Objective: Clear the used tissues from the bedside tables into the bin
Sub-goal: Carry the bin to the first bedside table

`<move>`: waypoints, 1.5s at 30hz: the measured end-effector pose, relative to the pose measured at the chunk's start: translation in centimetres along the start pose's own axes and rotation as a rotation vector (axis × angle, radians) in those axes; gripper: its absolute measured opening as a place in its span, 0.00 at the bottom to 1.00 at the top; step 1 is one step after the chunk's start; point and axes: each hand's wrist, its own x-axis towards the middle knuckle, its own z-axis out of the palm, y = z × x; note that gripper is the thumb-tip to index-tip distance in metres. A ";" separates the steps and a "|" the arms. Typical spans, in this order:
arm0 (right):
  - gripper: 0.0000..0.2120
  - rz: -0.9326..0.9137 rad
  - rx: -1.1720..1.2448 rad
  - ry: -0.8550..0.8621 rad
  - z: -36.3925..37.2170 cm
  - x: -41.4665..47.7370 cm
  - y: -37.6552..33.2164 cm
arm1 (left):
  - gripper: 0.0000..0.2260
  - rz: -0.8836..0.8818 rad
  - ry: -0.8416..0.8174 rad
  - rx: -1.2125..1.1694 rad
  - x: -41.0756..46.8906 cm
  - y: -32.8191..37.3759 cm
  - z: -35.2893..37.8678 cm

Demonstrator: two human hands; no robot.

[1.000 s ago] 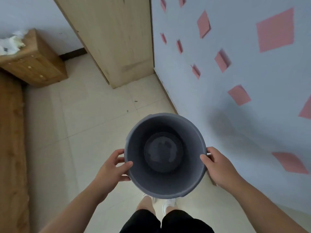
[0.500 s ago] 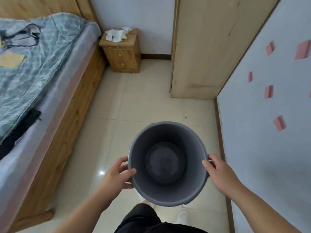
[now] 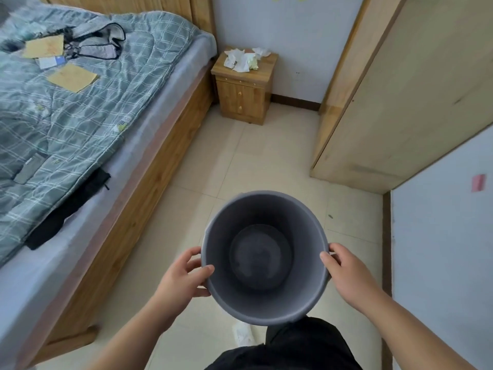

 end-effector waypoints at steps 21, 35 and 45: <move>0.08 -0.127 -0.052 -0.107 -5.5 33.7 -20.4 | 0.13 0.014 0.212 -0.137 24.6 18.1 -8.2; 0.09 -0.023 0.050 0.045 -4.0 47.0 -32.9 | 0.11 0.011 0.016 -0.040 44.5 30.9 -20.6; 0.09 0.017 0.109 0.075 -8.5 59.7 -35.2 | 0.11 0.005 -0.022 -0.014 57.0 39.8 -19.1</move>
